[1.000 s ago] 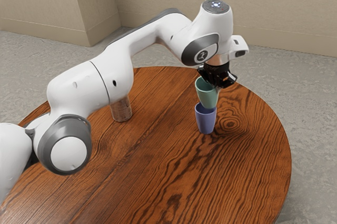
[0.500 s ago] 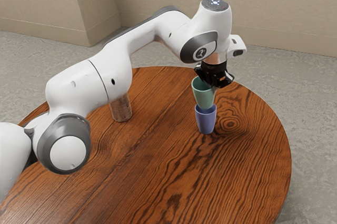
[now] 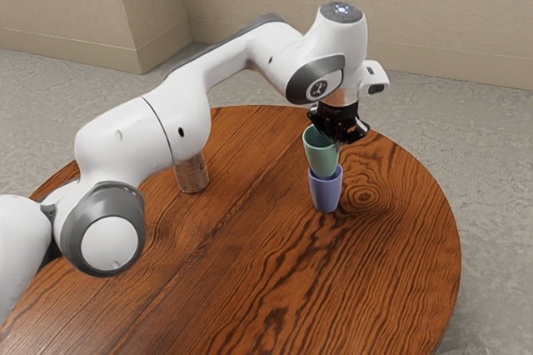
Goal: Place the left cup onto the right cup
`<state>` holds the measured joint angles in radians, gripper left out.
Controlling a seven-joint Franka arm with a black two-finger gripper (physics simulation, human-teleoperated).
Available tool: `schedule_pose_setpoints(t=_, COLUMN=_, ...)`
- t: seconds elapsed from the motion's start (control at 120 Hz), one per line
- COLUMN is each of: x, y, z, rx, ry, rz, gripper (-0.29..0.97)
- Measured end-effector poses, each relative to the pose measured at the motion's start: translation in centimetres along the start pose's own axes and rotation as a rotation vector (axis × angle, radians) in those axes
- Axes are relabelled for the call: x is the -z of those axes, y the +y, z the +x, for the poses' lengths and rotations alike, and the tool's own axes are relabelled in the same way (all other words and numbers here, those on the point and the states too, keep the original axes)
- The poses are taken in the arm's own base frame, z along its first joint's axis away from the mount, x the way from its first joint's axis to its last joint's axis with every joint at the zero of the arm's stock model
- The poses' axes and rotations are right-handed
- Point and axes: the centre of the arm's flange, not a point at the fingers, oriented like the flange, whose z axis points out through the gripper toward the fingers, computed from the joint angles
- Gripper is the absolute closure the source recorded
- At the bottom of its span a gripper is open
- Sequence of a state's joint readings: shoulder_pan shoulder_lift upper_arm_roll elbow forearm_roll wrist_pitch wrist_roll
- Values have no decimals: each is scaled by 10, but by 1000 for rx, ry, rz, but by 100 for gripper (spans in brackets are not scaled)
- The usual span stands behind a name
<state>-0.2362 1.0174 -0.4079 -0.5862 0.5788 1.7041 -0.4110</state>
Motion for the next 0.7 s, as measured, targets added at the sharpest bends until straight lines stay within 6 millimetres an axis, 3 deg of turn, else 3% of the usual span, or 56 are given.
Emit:
schedule_pose_setpoints(t=0.458, x=-8, y=3, z=1, rx=-4, ry=5, rz=-4, gripper=78)
schedule_pose_setpoints(t=0.7, x=-8, y=2, z=1, rx=-4, ry=6, rz=-6, gripper=59)
